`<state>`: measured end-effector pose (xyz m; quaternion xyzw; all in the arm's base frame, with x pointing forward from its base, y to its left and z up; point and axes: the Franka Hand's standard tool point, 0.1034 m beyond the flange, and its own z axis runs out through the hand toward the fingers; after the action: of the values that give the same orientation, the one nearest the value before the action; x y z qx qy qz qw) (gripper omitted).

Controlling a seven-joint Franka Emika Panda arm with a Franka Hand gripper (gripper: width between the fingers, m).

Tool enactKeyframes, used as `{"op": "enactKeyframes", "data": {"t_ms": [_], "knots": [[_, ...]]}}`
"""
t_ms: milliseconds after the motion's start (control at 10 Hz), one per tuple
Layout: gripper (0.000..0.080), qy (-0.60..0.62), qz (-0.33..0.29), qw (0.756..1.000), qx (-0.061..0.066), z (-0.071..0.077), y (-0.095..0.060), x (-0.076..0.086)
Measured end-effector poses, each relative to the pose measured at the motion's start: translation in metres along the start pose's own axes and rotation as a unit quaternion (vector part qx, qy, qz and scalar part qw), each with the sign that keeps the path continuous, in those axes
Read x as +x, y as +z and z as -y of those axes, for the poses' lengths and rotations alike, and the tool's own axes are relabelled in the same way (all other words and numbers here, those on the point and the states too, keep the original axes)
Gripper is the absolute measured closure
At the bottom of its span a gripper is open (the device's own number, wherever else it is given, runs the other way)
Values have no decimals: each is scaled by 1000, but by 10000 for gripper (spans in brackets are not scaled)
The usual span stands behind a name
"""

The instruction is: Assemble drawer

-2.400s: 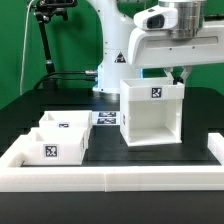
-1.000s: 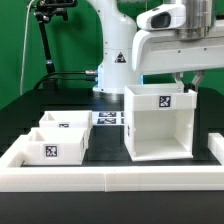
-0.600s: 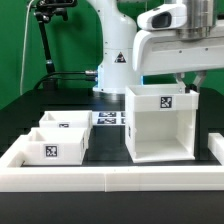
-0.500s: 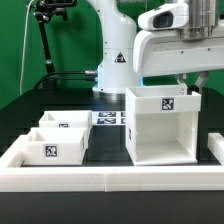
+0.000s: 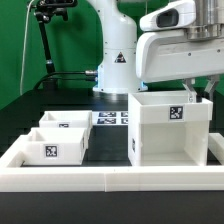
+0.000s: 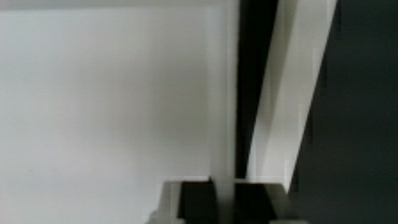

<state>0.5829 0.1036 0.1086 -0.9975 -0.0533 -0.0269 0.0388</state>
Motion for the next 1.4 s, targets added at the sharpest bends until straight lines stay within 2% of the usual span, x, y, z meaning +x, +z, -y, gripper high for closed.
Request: {"op": "enactKeyframes", "data": {"t_ms": [200,600,800,900,1200,1400], "knots": [[762,9,0,1000,0,0,0,0],[762,170,0,985,8,5,0,0],[762,280,0,960,8,2,-1,1],[762,296,-1,955,7,-1,-1,2],[762,384,4,923,16,5,-1,1],[762,436,5,900,15,2,-1,1]]}}
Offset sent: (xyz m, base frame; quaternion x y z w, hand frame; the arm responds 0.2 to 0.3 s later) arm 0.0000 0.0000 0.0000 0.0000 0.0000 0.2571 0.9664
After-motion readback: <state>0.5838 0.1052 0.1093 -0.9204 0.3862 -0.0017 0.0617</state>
